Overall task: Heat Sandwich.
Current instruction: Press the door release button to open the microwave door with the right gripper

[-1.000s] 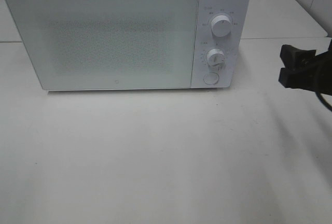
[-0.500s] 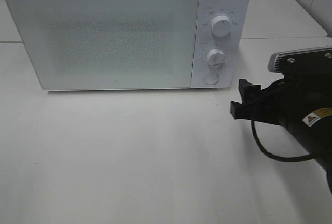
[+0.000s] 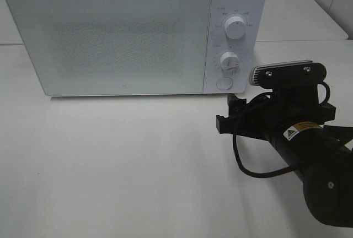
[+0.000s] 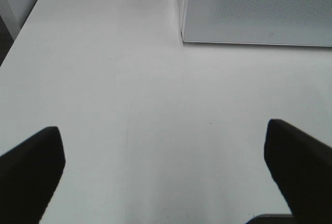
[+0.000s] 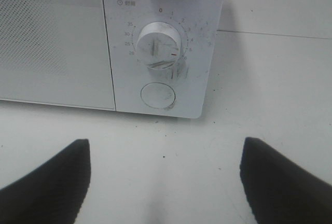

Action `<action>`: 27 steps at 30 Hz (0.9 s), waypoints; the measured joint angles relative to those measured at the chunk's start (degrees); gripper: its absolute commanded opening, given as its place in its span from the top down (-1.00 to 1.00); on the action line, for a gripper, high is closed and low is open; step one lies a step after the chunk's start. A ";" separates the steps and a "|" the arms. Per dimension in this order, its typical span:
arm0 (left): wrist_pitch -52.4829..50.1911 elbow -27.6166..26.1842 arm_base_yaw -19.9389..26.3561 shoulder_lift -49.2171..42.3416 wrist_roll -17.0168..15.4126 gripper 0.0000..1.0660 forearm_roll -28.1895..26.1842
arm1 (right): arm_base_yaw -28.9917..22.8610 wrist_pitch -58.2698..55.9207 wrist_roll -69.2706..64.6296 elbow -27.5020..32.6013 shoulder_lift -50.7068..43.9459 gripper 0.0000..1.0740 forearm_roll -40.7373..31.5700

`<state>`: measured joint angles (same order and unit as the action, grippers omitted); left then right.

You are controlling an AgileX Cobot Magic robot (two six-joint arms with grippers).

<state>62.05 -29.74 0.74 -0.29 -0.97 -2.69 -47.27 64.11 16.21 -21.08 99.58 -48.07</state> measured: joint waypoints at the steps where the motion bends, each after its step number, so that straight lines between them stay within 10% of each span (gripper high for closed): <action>1: 0.00 0.00 0.00 0.00 0.00 -0.88 0.00 | 0.00 0.00 0.00 0.00 0.00 -0.42 0.00; 16: 0.00 0.00 0.00 0.00 0.00 -0.88 0.00 | 0.00 0.11 -20.86 -0.06 0.00 -0.38 -0.11; 27: 0.00 0.00 0.00 0.00 0.00 -0.88 0.00 | 0.00 0.23 -65.83 -0.11 0.00 -0.18 -0.11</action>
<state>62.05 -29.74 0.74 -0.29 -0.97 -2.69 -47.27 64.34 -49.62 -21.20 99.58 -48.19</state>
